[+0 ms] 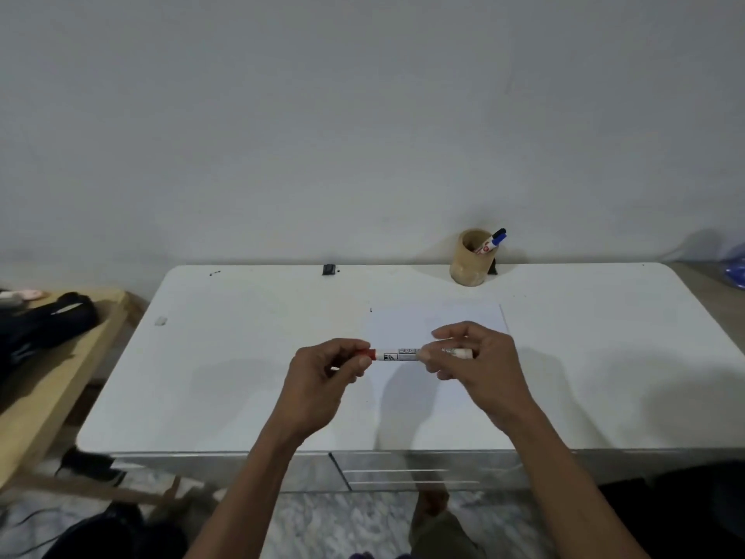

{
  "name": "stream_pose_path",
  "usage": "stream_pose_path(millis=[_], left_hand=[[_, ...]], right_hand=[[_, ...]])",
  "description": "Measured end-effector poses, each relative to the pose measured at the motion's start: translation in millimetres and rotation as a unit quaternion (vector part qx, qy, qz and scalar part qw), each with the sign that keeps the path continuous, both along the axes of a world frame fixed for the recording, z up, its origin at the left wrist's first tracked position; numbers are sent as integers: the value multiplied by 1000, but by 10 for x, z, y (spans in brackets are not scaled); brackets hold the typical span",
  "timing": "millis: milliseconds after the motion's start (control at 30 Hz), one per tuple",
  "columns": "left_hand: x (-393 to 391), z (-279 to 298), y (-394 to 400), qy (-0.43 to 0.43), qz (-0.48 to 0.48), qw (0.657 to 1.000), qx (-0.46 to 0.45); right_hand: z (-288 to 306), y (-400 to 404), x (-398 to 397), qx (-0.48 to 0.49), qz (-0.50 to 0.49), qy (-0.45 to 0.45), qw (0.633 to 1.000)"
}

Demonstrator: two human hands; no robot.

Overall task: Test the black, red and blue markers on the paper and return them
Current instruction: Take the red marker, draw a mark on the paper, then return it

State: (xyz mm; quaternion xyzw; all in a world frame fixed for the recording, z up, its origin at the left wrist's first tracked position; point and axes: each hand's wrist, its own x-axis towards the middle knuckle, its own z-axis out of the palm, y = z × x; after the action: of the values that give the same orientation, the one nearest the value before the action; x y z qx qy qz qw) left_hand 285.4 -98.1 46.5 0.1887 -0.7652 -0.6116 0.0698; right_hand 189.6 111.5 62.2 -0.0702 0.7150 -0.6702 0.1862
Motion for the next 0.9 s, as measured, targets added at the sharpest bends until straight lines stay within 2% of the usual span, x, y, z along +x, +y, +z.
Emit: stream_pose_path(millis=[100,167,300,433,767,900], left_hand=[[87,-7,13,0,5,999,-33],[122,-18,28,6,6,998,-55],[179,-22,76,8,-15,995,-97],[233,-6,62,-32,-52,992,-106],[-8,19,70,-53,-62,997,2],[-214,-29,-84,-75,-20,996,38]], right_hand=[[-13,-121,160,-122,-68,-83,987],[-53,-216,284,-166,-85,-126,974],[-172,-374,535,-145,-56,-140,978],[-220,-392,634,-109,-45,-121,986],[-263,-325,359,-100,-13,-65,993],[-305,-351,-4,-154,-50,-90,983]])
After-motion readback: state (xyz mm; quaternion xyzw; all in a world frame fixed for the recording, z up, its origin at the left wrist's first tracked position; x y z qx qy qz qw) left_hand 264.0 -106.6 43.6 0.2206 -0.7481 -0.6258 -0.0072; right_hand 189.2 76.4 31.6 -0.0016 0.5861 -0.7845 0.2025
